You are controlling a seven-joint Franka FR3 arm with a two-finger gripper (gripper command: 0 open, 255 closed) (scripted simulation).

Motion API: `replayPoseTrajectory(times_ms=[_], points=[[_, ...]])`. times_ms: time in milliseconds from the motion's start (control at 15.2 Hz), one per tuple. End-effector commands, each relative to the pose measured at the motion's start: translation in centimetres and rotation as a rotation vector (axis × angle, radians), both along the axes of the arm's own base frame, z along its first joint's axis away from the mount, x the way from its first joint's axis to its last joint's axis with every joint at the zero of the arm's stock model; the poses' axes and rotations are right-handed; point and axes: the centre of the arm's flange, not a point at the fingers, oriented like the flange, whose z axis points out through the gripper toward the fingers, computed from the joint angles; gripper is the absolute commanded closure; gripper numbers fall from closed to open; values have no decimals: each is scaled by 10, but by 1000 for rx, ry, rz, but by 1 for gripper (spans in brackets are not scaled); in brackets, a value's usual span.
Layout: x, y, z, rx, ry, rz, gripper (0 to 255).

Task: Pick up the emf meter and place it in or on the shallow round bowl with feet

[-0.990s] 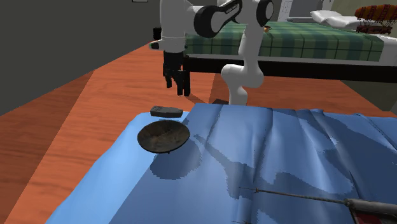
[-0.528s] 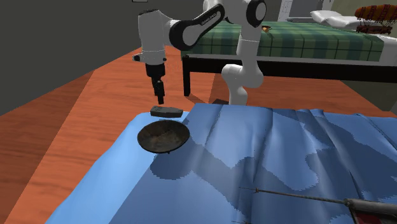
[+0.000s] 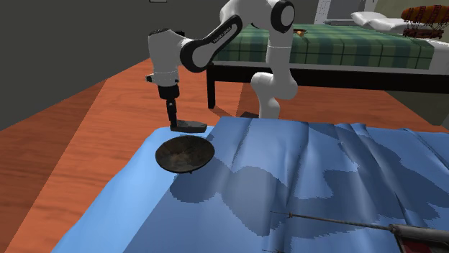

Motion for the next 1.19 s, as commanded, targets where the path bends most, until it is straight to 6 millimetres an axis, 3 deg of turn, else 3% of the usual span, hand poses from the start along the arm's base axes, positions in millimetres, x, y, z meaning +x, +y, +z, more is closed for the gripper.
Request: replayPoseTrajectory(times_ms=[0,132,594,660,1122], points=[[0,-1,-11,0,0,-1,0],[0,-1,-20,0,0,-1,0],[0,-1,-20,0,0,-1,0],[0,-1,-20,0,0,-1,255],[0,0,-20,0,0,-1,255]])
